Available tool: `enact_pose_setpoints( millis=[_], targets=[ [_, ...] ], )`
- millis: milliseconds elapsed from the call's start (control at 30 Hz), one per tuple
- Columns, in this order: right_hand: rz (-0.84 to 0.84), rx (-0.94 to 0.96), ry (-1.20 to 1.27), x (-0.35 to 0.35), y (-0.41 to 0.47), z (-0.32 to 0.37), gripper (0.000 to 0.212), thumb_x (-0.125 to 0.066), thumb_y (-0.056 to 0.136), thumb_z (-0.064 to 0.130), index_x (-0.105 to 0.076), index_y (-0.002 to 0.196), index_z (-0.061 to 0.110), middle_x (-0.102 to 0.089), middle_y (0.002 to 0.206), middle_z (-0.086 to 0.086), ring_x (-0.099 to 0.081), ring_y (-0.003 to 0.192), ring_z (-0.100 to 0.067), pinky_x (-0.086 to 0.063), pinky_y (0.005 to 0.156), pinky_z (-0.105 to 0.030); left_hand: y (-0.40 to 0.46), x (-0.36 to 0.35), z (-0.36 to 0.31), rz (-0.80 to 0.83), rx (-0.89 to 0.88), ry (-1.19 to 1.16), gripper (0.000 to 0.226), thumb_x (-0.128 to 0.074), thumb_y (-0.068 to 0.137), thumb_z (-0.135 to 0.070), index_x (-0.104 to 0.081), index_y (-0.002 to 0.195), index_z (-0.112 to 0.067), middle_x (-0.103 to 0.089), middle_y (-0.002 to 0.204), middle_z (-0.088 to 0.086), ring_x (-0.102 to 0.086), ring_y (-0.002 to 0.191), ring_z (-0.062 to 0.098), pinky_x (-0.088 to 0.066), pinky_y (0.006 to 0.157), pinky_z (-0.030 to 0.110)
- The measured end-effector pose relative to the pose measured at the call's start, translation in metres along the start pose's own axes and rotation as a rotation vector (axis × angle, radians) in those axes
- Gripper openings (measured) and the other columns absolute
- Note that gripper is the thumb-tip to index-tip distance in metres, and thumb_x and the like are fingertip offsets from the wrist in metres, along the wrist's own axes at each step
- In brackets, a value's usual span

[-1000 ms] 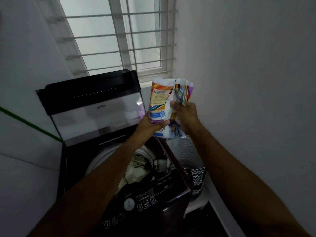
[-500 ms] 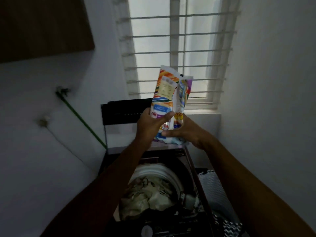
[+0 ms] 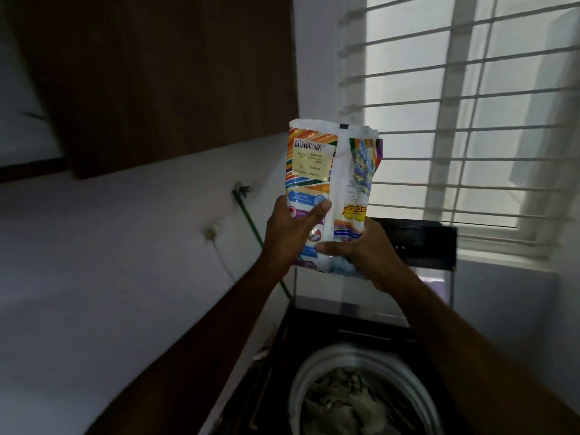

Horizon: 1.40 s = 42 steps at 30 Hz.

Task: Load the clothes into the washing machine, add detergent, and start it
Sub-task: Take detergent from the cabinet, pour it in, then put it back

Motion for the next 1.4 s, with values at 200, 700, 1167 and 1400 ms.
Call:
enact_pose_setpoints(
  millis=[200, 700, 1167, 1400],
  targets=[
    [0.003, 0.064, 0.065, -0.051, 0.031, 0.021, 0.057, -0.087, 0.066, 0.014, -0.061, 0.117, 0.018, -0.073, 0.105, 0.001, -0.072, 0.092, -0.015, -0.060, 0.081, -0.042, 0.011, 0.071, -0.019, -0.165, -0.204, 0.321, 0.059, -0.080, 0.073, -0.046, -0.053, 0.122, -0.026, -0.058, 0.118, -0.008, -0.063, 0.102, 0.009, -0.058, 0.082, 0.031],
    [0.177, 0.133, 0.157, -0.119, 0.081, 0.103, 0.062, -0.091, 0.062, 0.022, -0.062, 0.117, 0.020, -0.073, 0.104, 0.004, -0.073, 0.089, -0.016, -0.059, 0.081, -0.046, -0.002, 0.152, -0.104, -0.422, -0.359, 0.540, 0.064, -0.076, 0.082, -0.032, -0.043, 0.136, -0.023, -0.045, 0.129, -0.004, -0.052, 0.094, -0.001, -0.045, 0.059, 0.001],
    [0.335, 0.147, 0.185, -0.179, 0.092, 0.146, 0.064, -0.090, 0.061, 0.034, -0.059, 0.115, 0.023, -0.071, 0.107, 0.005, -0.071, 0.091, -0.016, -0.058, 0.085, -0.045, -0.038, 0.199, -0.154, -0.567, -0.425, 0.738, 0.060, -0.072, 0.085, -0.030, -0.045, 0.138, -0.022, -0.044, 0.134, -0.003, -0.055, 0.108, 0.004, -0.049, 0.072, 0.004],
    [0.419, 0.145, 0.267, -0.224, 0.081, 0.173, 0.066, -0.093, 0.056, 0.029, -0.062, 0.113, 0.020, -0.072, 0.106, 0.003, -0.072, 0.089, -0.017, -0.059, 0.082, -0.044, -0.067, 0.232, -0.180, -0.741, -0.471, 0.854, 0.048, -0.071, 0.086, -0.030, -0.051, 0.129, -0.023, -0.045, 0.127, 0.001, -0.052, 0.104, 0.005, -0.045, 0.070, -0.002]
  ],
)
Point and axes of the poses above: each hand's wrist, its own y-axis towards the middle knuckle, its own x-axis out of the back of the hand, z = x × y, the point moved 7 cm from there along y, towards the middle knuckle
